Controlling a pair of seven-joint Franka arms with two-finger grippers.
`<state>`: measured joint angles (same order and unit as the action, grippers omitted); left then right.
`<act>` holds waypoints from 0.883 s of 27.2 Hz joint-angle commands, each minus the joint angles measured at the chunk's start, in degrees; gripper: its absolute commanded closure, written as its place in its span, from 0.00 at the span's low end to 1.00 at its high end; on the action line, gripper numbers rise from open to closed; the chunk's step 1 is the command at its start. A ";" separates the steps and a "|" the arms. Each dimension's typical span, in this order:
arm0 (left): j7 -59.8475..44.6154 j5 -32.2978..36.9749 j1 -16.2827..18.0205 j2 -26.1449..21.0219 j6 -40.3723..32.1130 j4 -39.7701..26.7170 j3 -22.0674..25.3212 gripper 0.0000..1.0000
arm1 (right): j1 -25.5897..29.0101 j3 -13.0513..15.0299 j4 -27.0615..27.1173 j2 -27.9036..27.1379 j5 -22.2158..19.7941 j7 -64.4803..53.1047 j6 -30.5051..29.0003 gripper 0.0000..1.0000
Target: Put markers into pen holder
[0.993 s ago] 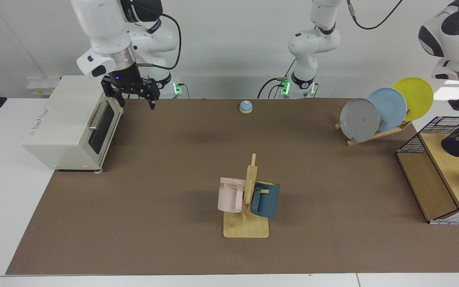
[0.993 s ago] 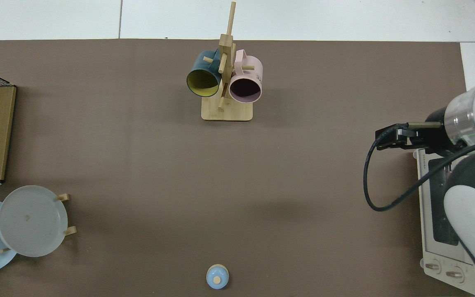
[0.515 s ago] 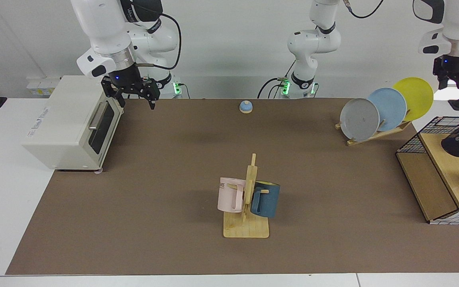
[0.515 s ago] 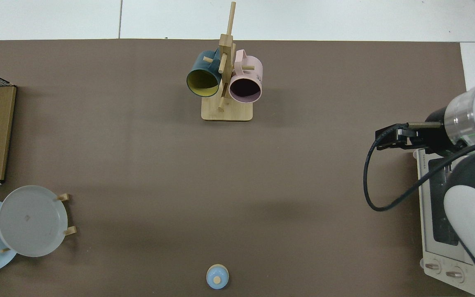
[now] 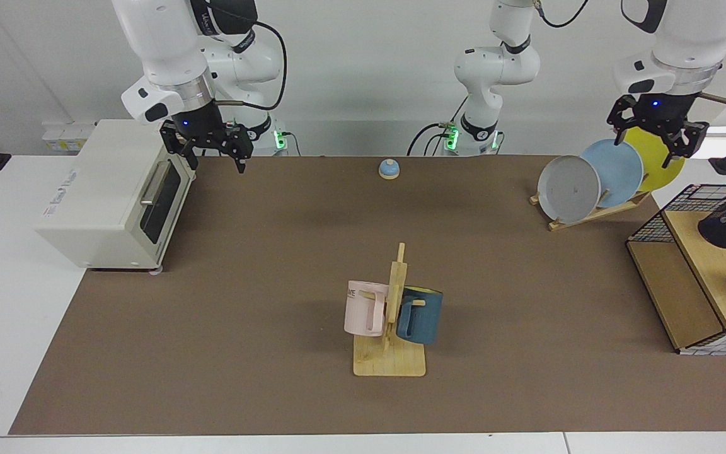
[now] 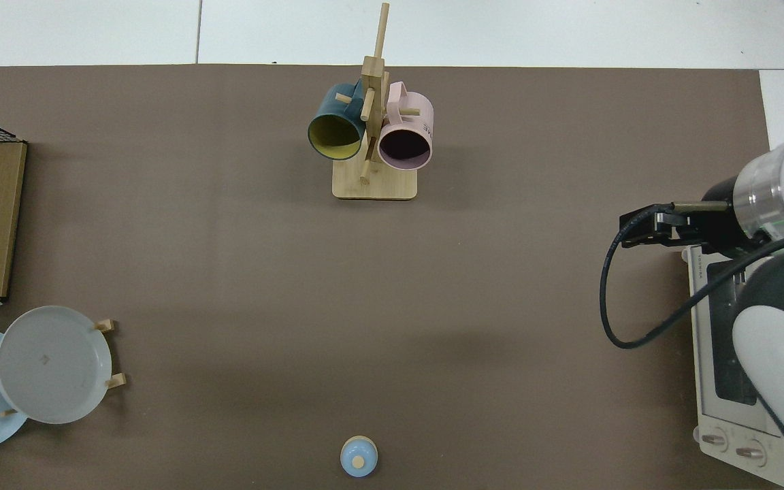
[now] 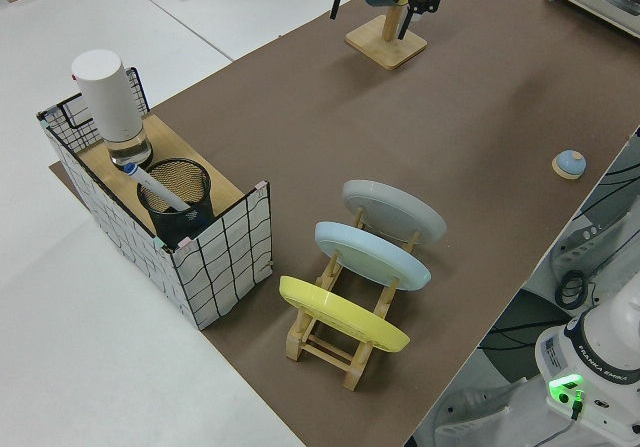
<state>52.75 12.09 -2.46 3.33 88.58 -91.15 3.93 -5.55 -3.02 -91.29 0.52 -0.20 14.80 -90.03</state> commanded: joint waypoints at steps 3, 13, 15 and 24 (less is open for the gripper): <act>-20.04 -7.34 -0.61 0.54 -5.08 0.71 -0.32 0.00 | 0.98 -0.49 -0.99 1.06 0.29 -1.71 -0.50 0.00; -32.80 -10.16 -0.61 -0.87 -8.42 4.05 -1.90 0.00 | 0.98 -0.49 -0.99 1.06 0.29 -1.71 -0.50 0.00; -32.98 -10.42 -0.53 -1.31 -8.51 5.71 -1.82 0.00 | 0.98 -0.49 -0.99 0.97 0.29 -1.71 -0.50 0.00; -33.07 -11.48 -0.53 -3.16 -8.78 8.44 -1.64 0.00 | 0.98 -0.49 -0.99 0.97 0.29 -1.71 -0.50 0.00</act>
<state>20.46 1.75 -2.66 1.99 81.38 -85.64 1.75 -5.55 -3.02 -91.29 0.52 -0.20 14.80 -90.03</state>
